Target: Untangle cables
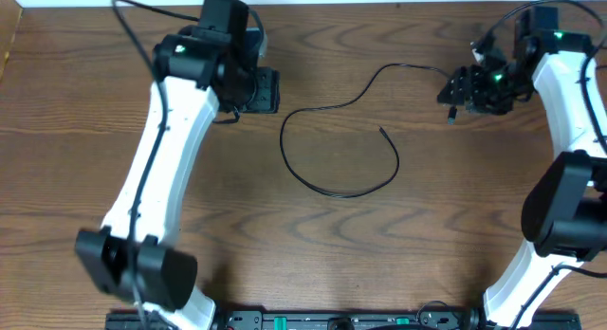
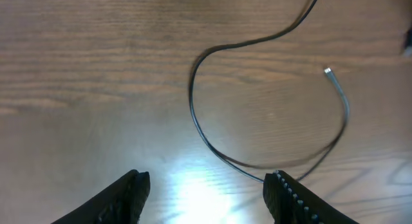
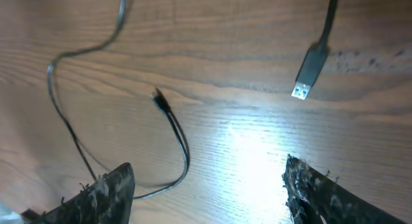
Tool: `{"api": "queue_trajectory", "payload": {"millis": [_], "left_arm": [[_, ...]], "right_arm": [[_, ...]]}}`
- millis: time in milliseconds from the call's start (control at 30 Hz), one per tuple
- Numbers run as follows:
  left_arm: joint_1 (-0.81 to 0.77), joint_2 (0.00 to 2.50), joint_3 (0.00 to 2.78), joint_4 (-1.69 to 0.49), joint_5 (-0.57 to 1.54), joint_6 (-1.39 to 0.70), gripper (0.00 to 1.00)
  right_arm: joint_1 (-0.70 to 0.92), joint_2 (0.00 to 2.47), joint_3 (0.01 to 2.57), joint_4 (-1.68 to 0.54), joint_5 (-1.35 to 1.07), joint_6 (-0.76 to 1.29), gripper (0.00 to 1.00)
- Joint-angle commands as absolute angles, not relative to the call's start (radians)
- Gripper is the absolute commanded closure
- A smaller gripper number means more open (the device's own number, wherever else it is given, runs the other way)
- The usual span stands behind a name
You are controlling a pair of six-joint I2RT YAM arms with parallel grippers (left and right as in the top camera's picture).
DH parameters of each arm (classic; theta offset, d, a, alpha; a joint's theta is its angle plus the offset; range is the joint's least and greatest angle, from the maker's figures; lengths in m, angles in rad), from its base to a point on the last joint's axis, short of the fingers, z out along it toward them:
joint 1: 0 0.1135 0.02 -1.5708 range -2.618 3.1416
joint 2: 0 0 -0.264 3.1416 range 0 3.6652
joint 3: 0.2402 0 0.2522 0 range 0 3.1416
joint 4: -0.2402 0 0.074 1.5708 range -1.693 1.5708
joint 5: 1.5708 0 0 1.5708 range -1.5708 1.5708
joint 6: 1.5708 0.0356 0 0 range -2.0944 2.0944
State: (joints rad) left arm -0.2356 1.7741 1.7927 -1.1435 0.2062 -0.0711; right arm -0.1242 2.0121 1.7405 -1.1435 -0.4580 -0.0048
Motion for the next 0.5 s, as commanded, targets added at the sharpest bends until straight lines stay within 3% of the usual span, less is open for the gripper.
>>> {"api": "queue_trajectory", "payload": {"millis": [0, 233, 467], "left_arm": [[-0.231, 1.885, 1.788, -1.122, 0.210, 0.073, 0.38], [-0.231, 2.045, 1.788, -1.048, 0.308, 0.252, 0.38], [-0.231, 2.170, 1.788, -1.025, 0.396, 0.280, 0.43]], "right_arm": [[-0.130, 1.995, 1.749, -1.145, -0.421, 0.023, 0.28], [-0.131, 1.995, 1.749, -1.202, -0.421, 0.021, 0.29], [-0.129, 1.995, 1.749, -1.222, -0.420, 0.020, 0.32]]}}
